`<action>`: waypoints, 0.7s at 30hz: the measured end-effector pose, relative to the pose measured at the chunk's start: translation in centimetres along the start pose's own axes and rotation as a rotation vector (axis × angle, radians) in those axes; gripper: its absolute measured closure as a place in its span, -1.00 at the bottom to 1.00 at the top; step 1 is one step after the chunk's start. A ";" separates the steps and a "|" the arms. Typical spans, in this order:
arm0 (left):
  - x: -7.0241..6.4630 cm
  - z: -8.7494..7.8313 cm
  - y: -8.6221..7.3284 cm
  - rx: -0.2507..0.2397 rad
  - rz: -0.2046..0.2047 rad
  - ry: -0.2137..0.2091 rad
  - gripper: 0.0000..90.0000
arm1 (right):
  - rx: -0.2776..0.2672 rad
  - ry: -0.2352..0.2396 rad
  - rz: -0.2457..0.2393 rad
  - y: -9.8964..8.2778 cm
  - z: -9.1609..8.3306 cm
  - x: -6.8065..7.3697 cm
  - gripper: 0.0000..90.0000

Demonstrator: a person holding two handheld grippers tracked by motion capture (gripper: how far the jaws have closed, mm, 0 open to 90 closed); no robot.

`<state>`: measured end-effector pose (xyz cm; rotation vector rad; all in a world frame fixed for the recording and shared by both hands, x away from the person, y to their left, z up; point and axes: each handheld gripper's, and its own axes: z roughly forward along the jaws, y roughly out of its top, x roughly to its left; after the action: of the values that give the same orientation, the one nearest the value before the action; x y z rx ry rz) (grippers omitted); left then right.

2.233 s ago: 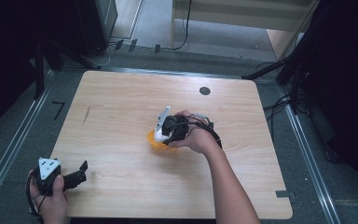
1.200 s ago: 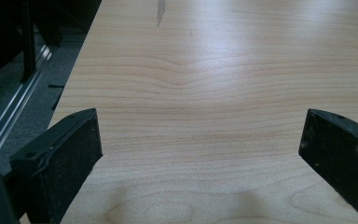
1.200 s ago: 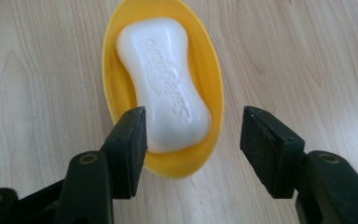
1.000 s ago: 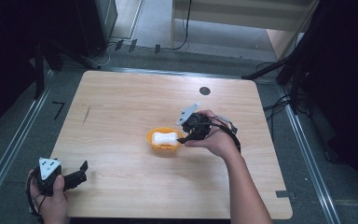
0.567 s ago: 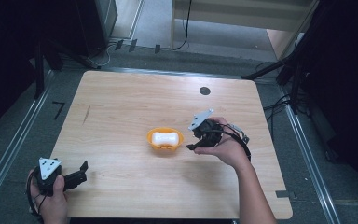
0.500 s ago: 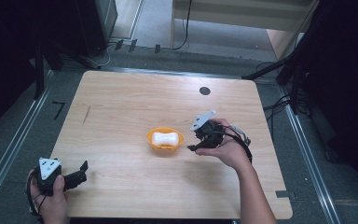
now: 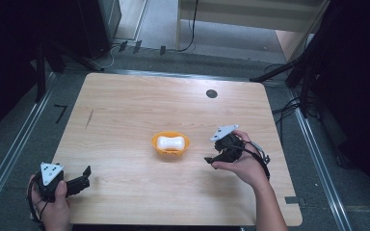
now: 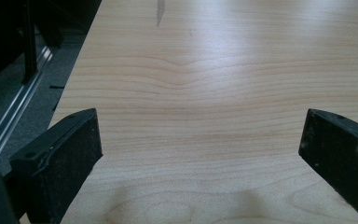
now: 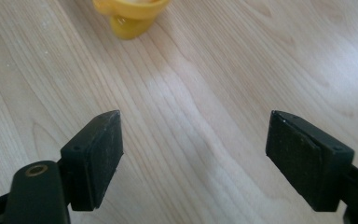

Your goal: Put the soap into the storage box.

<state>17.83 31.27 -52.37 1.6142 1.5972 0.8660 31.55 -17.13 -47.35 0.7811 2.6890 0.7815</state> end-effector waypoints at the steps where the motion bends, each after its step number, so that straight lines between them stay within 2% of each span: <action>1: 0.0 0.0 0.0 -0.001 0.000 -0.001 -1.00 | 0.004 -0.003 0.019 -0.3 -0.1 0.1 -0.57; 8: 0.0 0.0 0.0 -0.002 0.002 -0.002 -1.00 | -0.015 -0.014 0.107 -2.3 -0.4 0.1 -0.70; 12: 0.0 0.0 0.0 -0.002 0.002 -0.002 -1.00 | -0.025 -0.019 0.125 -3.2 -0.6 0.0 -0.75; 13: 0.0 0.0 0.0 -0.003 0.003 -0.001 -1.00 | -0.023 -0.023 0.145 -3.8 -0.7 0.0 -0.79; 21: 0.0 0.0 0.0 -0.002 0.006 0.002 -1.00 | -0.034 -0.021 0.199 -6.1 -1.0 0.0 -0.90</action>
<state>17.81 31.23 -52.37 1.6179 1.5928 0.8730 28.53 -21.94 -49.87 1.0545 2.5997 0.8559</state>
